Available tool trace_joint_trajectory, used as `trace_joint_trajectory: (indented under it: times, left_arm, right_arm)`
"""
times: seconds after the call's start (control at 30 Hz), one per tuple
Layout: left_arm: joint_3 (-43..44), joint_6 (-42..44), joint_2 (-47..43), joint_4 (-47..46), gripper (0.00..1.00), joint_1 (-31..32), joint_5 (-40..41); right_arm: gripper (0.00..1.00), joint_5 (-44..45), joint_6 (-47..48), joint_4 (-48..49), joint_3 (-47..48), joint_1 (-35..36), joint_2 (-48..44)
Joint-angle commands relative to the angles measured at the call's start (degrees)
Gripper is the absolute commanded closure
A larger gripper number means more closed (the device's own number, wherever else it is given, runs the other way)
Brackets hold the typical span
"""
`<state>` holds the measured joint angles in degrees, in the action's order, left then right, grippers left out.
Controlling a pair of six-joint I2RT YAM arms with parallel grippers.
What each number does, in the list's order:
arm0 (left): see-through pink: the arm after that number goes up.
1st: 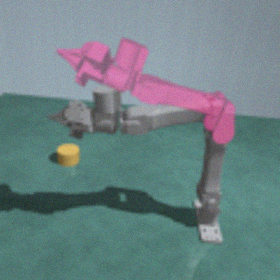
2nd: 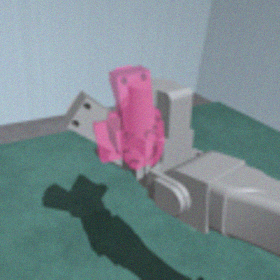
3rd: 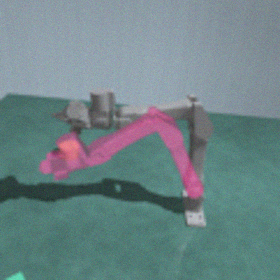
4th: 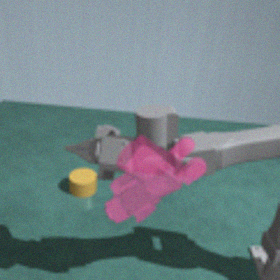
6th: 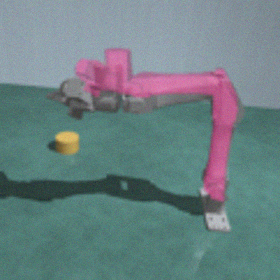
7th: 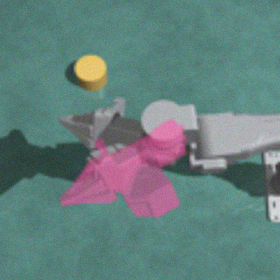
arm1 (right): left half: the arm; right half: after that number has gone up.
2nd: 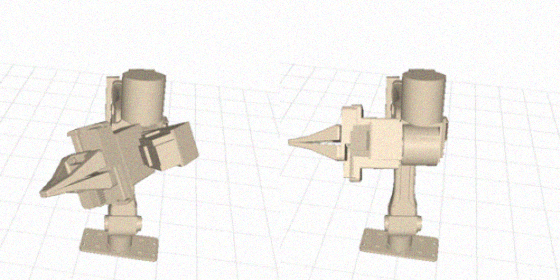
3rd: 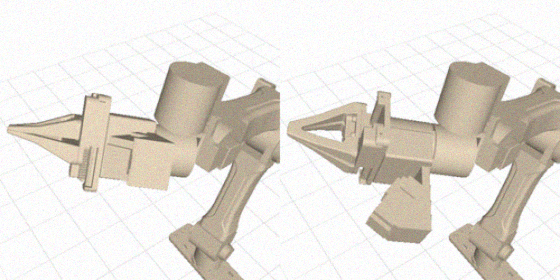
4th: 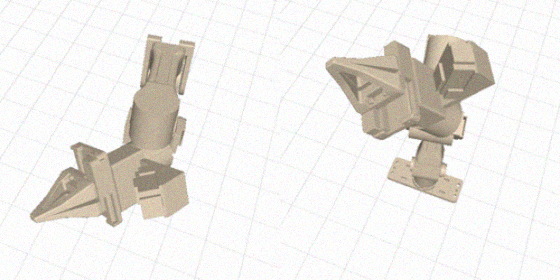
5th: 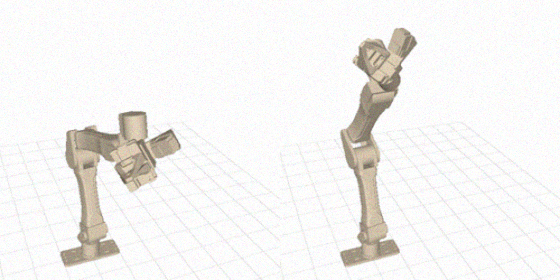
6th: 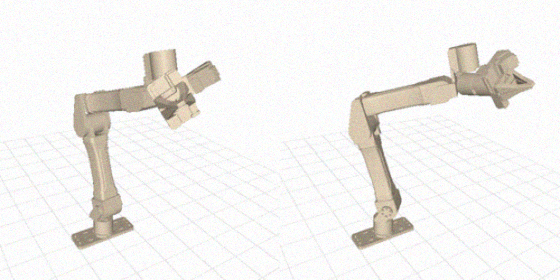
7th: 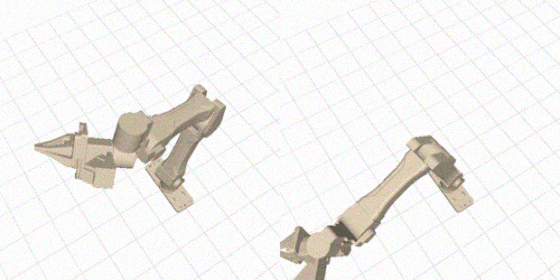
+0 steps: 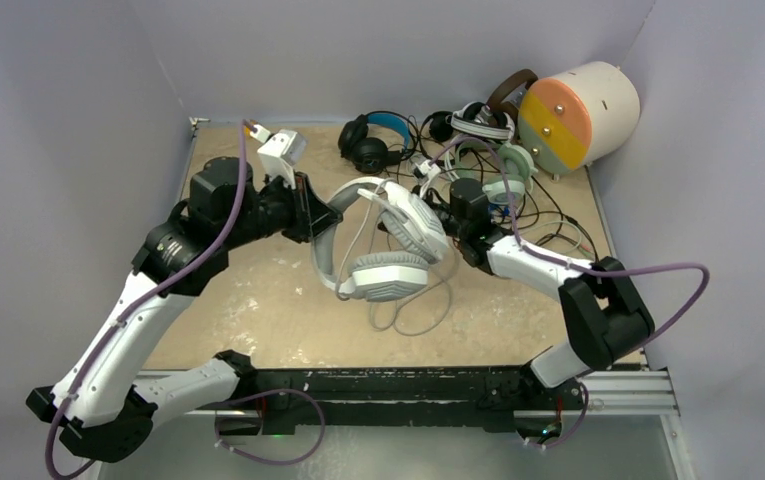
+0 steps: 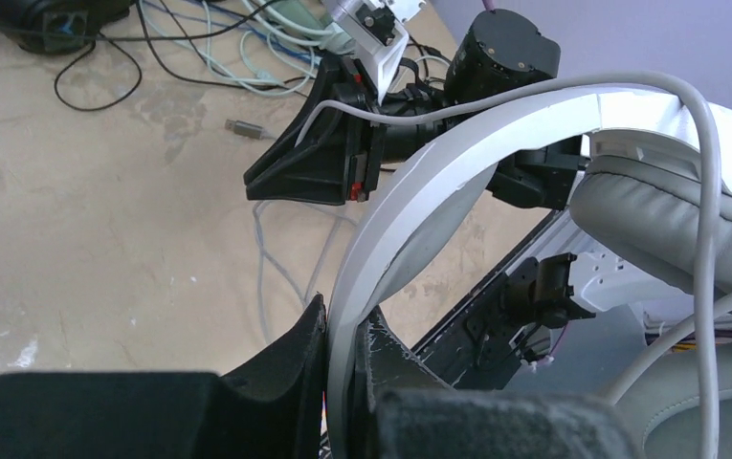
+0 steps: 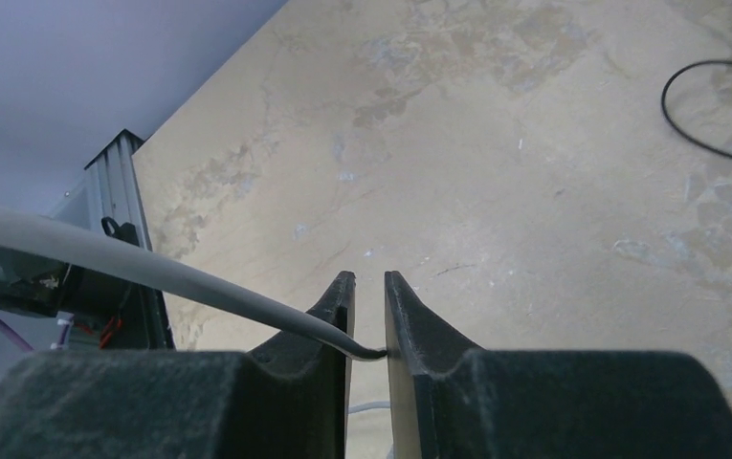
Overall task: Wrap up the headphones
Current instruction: Wrap the headphones cable around the headphones.
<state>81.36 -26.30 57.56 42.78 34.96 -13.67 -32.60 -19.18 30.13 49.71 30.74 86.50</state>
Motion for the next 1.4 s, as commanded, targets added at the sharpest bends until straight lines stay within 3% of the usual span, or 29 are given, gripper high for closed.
trace_joint_trajectory:
  times: [0.0,0.2,0.47,0.67,1.03,1.17,1.37]
  left_arm:
    - [4.24,-6.53,2.07,-1.46,1.0,0.11,0.85]
    - [7.36,-6.72,4.36,-3.33,1.0,-0.54,5.61]
    - [13.44,-7.76,8.87,-4.01,1.0,-4.29,2.33]
    - [14.96,-8.15,12.04,-3.73,1.0,-13.29,-0.4]
    - [15.53,-10.26,20.55,-10.92,1.0,-28.14,-4.69]
    - [15.1,-10.24,22.87,-12.7,1.0,-30.4,-0.6]
    - [8.93,-9.81,22.5,-15.88,1.0,-30.57,12.91]
  right_arm:
    - [0.79,-2.72,-3.4,9.74,-2.4,0.31,3.28]
    - [0.77,2.31,-1.21,11.86,-2.46,4.88,8.05]
    - [0.75,6.55,-2.56,19.9,-0.9,7.4,16.05]
    - [0.77,6.69,-3.65,22.1,-1.74,9.0,18.69]
    - [0.79,3.42,-3.43,26.36,-11.1,19.25,10.73]
    - [0.8,2.28,-3.4,23.5,-11.17,23.88,4.79]
    - [0.85,1.82,-1.23,10.65,-7.66,27.92,-6.07]
